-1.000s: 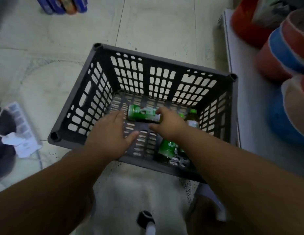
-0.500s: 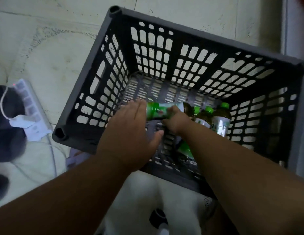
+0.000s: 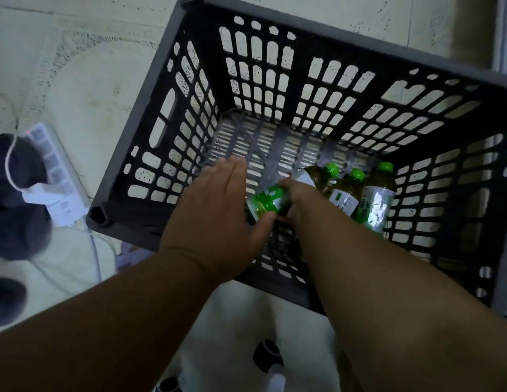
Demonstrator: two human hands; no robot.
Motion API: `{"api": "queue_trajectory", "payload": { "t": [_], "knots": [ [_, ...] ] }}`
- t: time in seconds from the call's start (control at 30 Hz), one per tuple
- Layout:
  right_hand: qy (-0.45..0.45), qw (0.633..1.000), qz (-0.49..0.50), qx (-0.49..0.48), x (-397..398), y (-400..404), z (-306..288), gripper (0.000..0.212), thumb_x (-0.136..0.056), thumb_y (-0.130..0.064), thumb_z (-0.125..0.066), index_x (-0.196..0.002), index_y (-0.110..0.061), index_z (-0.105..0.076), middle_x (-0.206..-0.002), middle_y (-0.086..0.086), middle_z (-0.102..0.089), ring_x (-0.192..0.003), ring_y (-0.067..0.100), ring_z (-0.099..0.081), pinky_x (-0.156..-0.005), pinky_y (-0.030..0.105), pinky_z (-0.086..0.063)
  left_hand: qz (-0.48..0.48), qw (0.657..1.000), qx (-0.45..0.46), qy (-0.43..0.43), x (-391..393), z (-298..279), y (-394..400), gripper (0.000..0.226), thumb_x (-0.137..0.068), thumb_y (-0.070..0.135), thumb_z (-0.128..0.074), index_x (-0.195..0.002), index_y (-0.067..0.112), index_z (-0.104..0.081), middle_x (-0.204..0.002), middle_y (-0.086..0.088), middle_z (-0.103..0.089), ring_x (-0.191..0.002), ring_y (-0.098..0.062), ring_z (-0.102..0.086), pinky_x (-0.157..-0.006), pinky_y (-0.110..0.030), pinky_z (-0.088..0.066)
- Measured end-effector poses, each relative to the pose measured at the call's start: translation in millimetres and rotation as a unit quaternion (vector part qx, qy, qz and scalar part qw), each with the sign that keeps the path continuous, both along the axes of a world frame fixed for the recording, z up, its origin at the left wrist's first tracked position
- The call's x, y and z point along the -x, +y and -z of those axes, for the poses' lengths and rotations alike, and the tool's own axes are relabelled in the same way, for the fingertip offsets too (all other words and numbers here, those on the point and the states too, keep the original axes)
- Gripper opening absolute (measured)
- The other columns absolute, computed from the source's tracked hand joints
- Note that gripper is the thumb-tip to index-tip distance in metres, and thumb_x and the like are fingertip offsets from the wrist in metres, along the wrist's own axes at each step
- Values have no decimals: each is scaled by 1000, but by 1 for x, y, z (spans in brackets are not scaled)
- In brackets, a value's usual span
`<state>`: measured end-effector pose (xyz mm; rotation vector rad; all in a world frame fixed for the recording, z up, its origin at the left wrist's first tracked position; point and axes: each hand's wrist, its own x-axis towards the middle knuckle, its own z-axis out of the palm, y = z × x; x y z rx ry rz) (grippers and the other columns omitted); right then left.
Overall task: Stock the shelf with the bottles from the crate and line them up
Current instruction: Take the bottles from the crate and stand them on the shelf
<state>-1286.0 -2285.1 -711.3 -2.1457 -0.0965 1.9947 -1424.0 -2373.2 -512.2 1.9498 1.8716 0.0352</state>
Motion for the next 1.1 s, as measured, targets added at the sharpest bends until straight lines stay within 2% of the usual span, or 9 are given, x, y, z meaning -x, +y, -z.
{"api": "queue_trajectory", "payload": {
  "t": [0.07,0.2,0.37,0.53,0.67,0.83,0.93,1.0,1.1],
  "knots": [
    [-70,995,-17,-70,-3,-3,-25,73,-56,-32,-88,-115,-10,-51,-106,16,-66,-88,37,-67,-79,53,-59,2,1000,-1,1,1,0,0,86,-89,61,-45,-153,9,-18,-158,-11,-26,-146,-23,-21,-118,-35,-13],
    [-47,968,-78,-235,-11,-2,-84,39,-74,-17,-79,-108,-11,-61,-100,13,-72,-88,31,-72,-77,43,-61,2,1000,-13,21,0,-2,0,84,-87,60,-44,-148,4,-31,-150,-16,-41,-139,-29,-36,-114,-40,-25],
    [-22,938,-118,-325,-31,-5,-186,53,-80,-19,-75,-125,-19,-48,-108,11,-67,-92,29,-70,-80,47,-60,-8,1000,-25,11,0,-15,-5,91,-88,68,-35,-154,11,-12,-161,-9,-19,-147,-24,-17,-120,-41,-15],
    [-94,885,-177,-421,-56,-45,-285,52,-70,-21,-77,-115,-18,-50,-102,10,-67,-90,27,-69,-80,47,-60,2,998,-52,-32,-6,-53,-20,96,-84,73,-34,-155,15,-8,-163,-5,-12,-149,-22,-12,-120,-43,-19],
    [-110,852,-125,-496,-69,-91,-350,50,-79,-19,-76,-121,-22,-49,-103,8,-66,-92,25,-69,-78,42,-60,67,989,-117,-67,-24,-112,-47,94,-86,70,-42,-156,18,-6,-164,0,-8,-149,-17,-8,-121,-39,-14],
    [-144,810,-56,-566,-105,-161,-420,41,-80,-52,-72,-114,-31,-61,-101,-2,-71,-92,15,-71,-78,40,-58,129,972,-143,-132,-57,-181,-90,98,-83,75,-41,-157,23,-2,-163,8,-1,-148,-10,-4,-116,-29,-7],
    [-159,787,-32,-595,-135,-204,-459,43,-72,-41,-83,-108,-29,-63,-101,1,-74,-94,20,-73,-84,50,-59,161,960,-137,-186,-89,-217,-111,97,-84,70,-50,-156,28,-2,-163,12,-2,-147,-6,-5,-112,-25,-7],
    [-197,763,-17,-615,-153,-231,-484,62,-61,-37,-92,-112,-21,-61,-101,5,-73,-94,22,-73,-84,52,-59,204,946,-132,-214,-113,-236,-123,99,-81,72,-53,-156,29,-4,-163,12,-5,-147,-6,-7,-114,-24,-9],
    [-260,725,19,-638,-175,-268,-510,65,-61,-39,-92,-113,-21,-57,-101,1,-71,-93,17,-72,-84,46,-60,267,922,-139,-242,-147,-262,-139,104,-74,78,-50,-156,29,-9,-162,9,-16,-146,-8,-14,-117,-28,-16]
  ]
}}
